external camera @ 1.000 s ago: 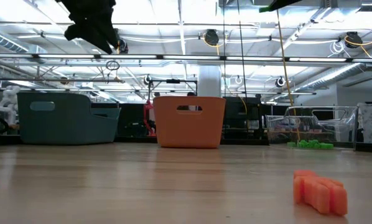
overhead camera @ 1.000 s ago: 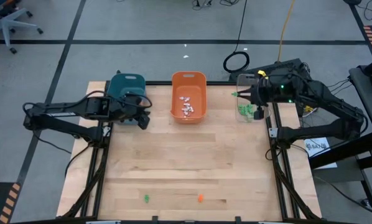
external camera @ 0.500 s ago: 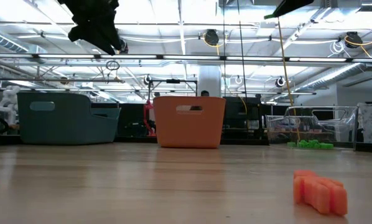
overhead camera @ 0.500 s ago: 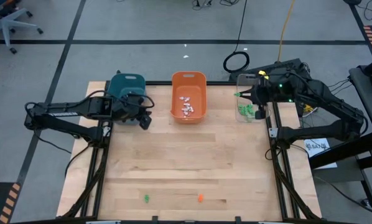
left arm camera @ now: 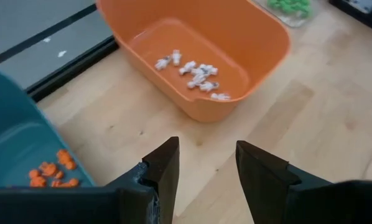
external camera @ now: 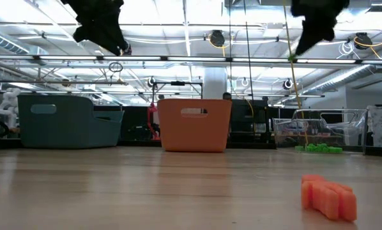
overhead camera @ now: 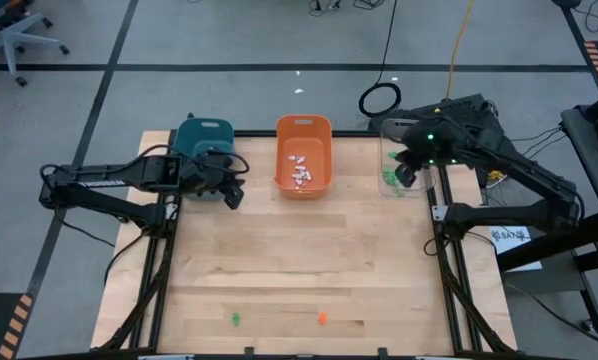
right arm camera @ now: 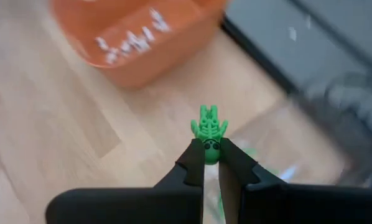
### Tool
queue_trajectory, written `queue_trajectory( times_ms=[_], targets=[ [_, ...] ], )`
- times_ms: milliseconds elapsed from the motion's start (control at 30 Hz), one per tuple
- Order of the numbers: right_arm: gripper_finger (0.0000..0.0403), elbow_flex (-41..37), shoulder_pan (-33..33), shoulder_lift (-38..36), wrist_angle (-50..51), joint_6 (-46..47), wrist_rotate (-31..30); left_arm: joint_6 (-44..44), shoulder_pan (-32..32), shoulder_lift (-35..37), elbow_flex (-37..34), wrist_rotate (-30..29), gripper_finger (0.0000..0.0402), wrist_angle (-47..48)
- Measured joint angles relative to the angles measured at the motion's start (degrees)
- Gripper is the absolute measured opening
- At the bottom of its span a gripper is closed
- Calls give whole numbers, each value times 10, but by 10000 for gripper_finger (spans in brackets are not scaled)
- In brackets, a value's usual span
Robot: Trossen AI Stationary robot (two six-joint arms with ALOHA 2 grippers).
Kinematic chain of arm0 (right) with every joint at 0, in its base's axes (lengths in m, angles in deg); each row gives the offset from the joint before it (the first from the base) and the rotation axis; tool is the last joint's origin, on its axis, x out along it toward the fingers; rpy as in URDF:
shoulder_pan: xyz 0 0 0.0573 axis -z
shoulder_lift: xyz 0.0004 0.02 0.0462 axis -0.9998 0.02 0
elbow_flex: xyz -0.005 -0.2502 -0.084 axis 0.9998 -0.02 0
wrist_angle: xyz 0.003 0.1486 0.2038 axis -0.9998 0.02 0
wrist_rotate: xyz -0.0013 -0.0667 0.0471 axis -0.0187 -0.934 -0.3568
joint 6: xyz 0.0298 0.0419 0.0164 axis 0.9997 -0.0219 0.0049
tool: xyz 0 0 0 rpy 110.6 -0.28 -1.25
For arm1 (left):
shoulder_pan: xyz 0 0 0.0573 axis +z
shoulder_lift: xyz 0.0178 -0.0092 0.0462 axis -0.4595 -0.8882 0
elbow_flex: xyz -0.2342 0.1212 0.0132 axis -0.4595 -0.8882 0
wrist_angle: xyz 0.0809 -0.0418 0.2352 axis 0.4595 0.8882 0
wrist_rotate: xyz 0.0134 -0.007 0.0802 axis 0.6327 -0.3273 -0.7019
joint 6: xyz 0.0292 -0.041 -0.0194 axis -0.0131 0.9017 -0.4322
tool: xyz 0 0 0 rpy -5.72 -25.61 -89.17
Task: Sort Halloween decoration
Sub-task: Put the green skeleton toy into the transparent bin
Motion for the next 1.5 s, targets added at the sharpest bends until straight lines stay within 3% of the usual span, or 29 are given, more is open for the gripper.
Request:
queue_trajectory(
  times_ms=[133, 300, 633, 800, 967, 1267, 1500],
  targets=[
    [2, -51, 30, 0, 6, 90, 4, -11, 0, 0, 0, 30, 157, -3],
    [2, -95, 89, 16, 7, 139, 18, -10, 0, 0, 0, 45, 157, -18],
    [5, -120, 182, 159, 2, 157, 46, -12, -1, 0, 0, 48, 157, -34],
    [29, -120, 210, 220, -9, 178, 45, -10, -1, 0, 0, 90, 157, -34],
    [78, -120, 218, 248, -3, 183, 41, 22, -9, 0, 0, 114, 157, -35],
    [181, -86, 214, 206, 43, 205, 30, 96, -111, 1, 0, 136, 157, -35],
    [213, -35, 152, 88, 35, 298, 44, 171, -246, 1, 0, 112, 157, -35]
  ],
)
